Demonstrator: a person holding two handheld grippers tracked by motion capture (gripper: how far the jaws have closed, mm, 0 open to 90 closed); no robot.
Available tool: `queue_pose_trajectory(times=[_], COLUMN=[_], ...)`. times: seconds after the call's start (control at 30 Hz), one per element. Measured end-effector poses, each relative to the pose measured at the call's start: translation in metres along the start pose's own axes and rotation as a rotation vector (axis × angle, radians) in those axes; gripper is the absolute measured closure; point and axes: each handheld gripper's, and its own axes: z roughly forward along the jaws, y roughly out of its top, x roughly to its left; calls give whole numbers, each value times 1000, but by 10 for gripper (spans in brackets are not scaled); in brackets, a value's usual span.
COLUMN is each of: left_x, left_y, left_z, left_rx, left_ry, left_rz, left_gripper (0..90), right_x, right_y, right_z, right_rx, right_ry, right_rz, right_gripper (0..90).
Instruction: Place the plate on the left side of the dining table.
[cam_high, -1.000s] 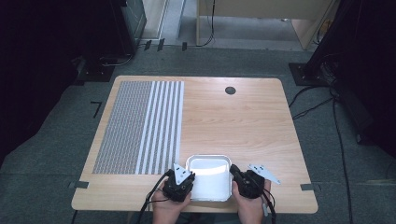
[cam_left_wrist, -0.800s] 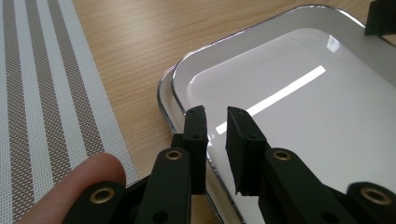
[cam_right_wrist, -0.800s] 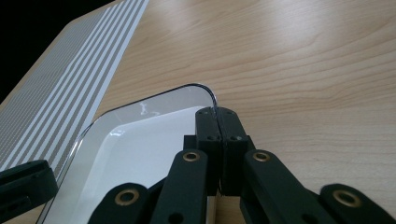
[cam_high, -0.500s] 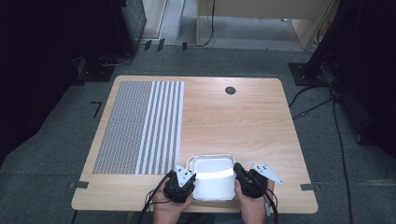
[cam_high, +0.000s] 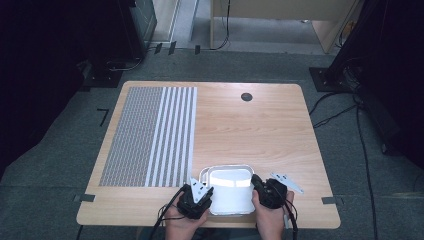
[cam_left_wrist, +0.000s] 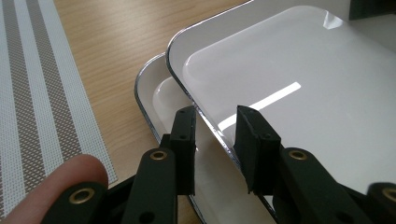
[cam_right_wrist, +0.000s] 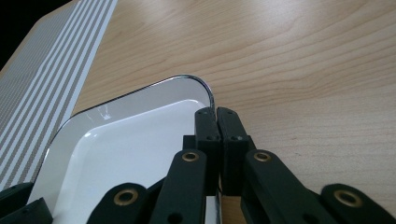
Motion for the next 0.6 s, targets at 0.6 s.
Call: queue_pose_trajectory(times=[0.6], left_x=[22], left_y=[10], left_z=[-15], left_rx=[-36], left_ry=[47], left_rz=[-18], left_gripper=[819], right_x=[23], right_y=[8], right_z=[5], right_rx=[-15], right_ry=[28], right_rz=[7], right_gripper=[896])
